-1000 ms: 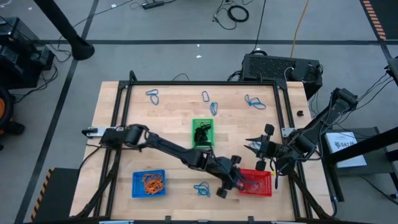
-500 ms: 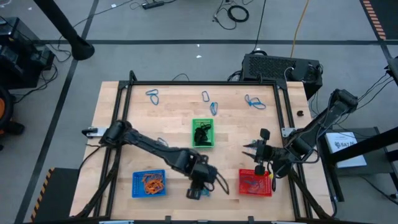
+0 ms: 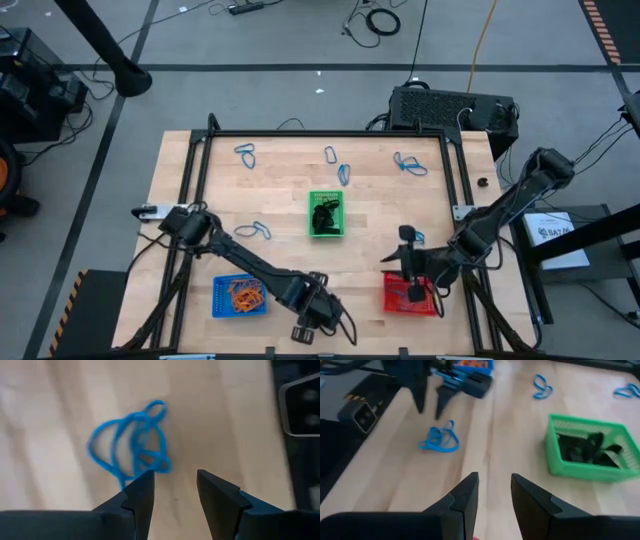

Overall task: Sort rubber bands into baskets
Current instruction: Put the blue rubber band into the red bin

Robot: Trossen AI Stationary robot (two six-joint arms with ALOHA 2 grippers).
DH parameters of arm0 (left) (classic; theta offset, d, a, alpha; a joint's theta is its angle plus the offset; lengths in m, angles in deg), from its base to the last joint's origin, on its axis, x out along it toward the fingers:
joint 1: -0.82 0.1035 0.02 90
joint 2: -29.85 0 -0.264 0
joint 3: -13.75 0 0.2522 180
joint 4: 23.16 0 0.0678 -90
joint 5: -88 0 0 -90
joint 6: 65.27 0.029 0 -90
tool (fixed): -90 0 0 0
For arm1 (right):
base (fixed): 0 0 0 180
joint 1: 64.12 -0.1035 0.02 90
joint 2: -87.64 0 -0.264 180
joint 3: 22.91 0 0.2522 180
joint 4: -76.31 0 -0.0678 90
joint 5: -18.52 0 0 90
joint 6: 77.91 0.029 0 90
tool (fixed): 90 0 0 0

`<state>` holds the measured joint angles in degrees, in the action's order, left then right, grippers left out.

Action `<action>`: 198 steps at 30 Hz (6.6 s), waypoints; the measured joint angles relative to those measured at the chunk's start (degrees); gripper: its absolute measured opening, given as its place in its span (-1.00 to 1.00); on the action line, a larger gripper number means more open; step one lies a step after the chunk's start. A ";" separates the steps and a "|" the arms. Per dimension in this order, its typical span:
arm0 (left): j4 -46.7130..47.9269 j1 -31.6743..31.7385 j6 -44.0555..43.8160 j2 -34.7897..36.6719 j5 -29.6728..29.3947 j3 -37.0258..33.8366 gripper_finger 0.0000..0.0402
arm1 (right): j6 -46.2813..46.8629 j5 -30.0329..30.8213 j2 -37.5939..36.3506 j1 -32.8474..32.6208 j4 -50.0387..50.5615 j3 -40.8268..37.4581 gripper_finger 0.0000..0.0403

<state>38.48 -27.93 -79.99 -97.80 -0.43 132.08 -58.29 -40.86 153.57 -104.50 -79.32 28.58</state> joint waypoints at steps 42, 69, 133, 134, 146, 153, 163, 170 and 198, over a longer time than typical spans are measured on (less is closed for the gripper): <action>0.71 0.28 -2.99 -2.56 -3.02 -3.59 -0.60 | -5.13 -16.03 5.11 8.96 -6.12 -0.02 -0.46; -28.96 1.29 20.50 4.76 -16.88 -4.61 -0.99 | -8.63 -17.45 3.53 7.33 -3.35 2.86 -0.46; -40.70 12.37 11.77 -1.21 -3.73 -4.20 -0.19 | -0.77 14.52 -3.65 -2.08 10.97 4.13 -0.46; -37.40 12.37 10.67 -0.06 -3.74 -4.19 -0.19 | -0.74 14.54 -3.65 -2.08 10.95 4.13 -0.46; 15.75 12.21 2.64 11.20 -4.41 -4.20 -0.19 | 0.74 14.57 -3.59 -2.08 10.74 3.96 -0.46; 35.03 13.71 -1.01 15.20 -13.88 -5.44 -0.19 | 0.74 14.55 -3.59 -2.08 10.67 3.89 -0.46; 26.66 34.18 3.16 27.74 -16.02 -26.05 -0.19 | 0.74 14.52 -3.57 -2.08 10.71 3.89 -0.46; 8.79 56.05 8.13 31.30 -18.99 -39.65 -0.19 | 0.61 14.52 -3.54 -2.08 11.25 3.84 -0.46; -13.05 74.47 8.00 28.65 -9.60 -50.95 -0.19 | 1.04 16.44 -2.89 -1.55 15.34 3.82 -0.46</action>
<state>25.43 46.54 -71.99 -69.15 -10.03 81.13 -57.25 -24.42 150.69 -106.06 -63.98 32.41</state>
